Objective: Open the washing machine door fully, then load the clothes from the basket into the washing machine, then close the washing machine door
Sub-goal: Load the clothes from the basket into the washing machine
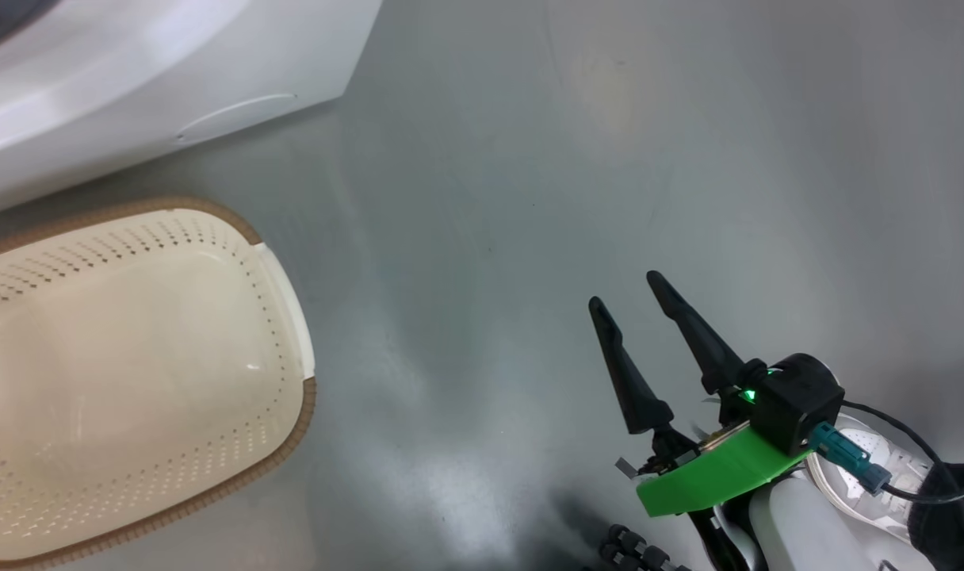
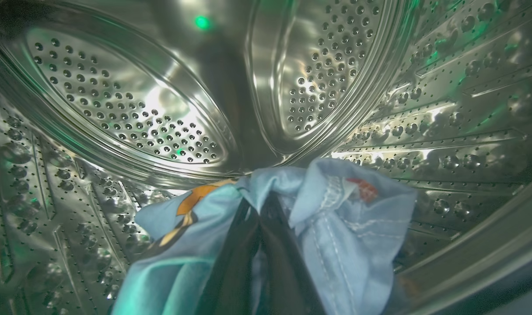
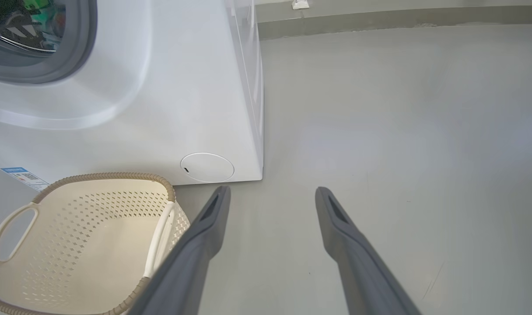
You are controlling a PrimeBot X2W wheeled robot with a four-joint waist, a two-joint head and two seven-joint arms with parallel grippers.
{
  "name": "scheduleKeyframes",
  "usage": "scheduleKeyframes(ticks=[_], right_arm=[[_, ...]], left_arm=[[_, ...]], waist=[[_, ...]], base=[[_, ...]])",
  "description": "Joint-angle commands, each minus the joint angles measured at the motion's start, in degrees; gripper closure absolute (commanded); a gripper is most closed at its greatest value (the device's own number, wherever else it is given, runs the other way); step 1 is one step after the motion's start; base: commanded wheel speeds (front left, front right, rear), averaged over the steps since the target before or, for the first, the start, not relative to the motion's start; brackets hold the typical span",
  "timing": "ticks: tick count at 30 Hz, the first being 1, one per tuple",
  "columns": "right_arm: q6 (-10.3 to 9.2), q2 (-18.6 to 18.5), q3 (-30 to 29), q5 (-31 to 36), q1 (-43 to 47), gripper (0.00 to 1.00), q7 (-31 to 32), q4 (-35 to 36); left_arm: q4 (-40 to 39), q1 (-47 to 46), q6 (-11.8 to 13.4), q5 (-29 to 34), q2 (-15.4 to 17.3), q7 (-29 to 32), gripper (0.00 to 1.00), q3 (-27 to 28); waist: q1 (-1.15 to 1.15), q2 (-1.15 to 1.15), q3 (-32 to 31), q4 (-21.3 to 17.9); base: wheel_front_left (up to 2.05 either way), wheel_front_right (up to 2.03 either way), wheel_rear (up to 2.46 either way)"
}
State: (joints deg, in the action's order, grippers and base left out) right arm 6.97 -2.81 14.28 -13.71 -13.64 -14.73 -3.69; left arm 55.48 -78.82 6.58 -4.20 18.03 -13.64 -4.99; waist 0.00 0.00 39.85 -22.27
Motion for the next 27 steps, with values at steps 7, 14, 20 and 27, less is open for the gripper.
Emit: scheduleKeyframes(ticks=[7, 14, 20, 27], right_arm=[[0.52, -0.07, 3.09, 0.14, 0.6, 0.0, -0.27, 1.42], [0.52, -0.07, 4.39, 0.08, 1.79, 0.0, -0.27, 1.58], [0.52, -0.07, 4.94, -0.14, 2.31, 0.0, -0.27, 2.32], [0.52, -0.07, 5.44, -0.44, 1.66, 0.0, -0.27, 2.8]], left_arm=[[1.16, -4.65, 0.89, 1.59, 3.41, -0.73, 1.0, -1.16], [1.86, -7.85, 0.0, 1.82, 4.73, -0.9, 1.0, -2.2], [0.36, -9.92, -0.44, 1.54, 5.88, -1.18, 1.0, -2.62], [-8.54, -10.88, -0.56, 1.41, 7.32, -1.33, 1.0, -2.62]], waist=[[0.0, 0.0, 1.17, -1.46], [0.0, 0.0, 2.39, -3.02], [0.0, 0.0, 4.14, -3.85], [0.0, 0.0, 5.98, -4.14]], base=[[0.0, 0.0, 0.0], [0.0, 0.0, 0.0], [0.0, 0.0, 0.0], [0.0, 0.0, 0.0]])
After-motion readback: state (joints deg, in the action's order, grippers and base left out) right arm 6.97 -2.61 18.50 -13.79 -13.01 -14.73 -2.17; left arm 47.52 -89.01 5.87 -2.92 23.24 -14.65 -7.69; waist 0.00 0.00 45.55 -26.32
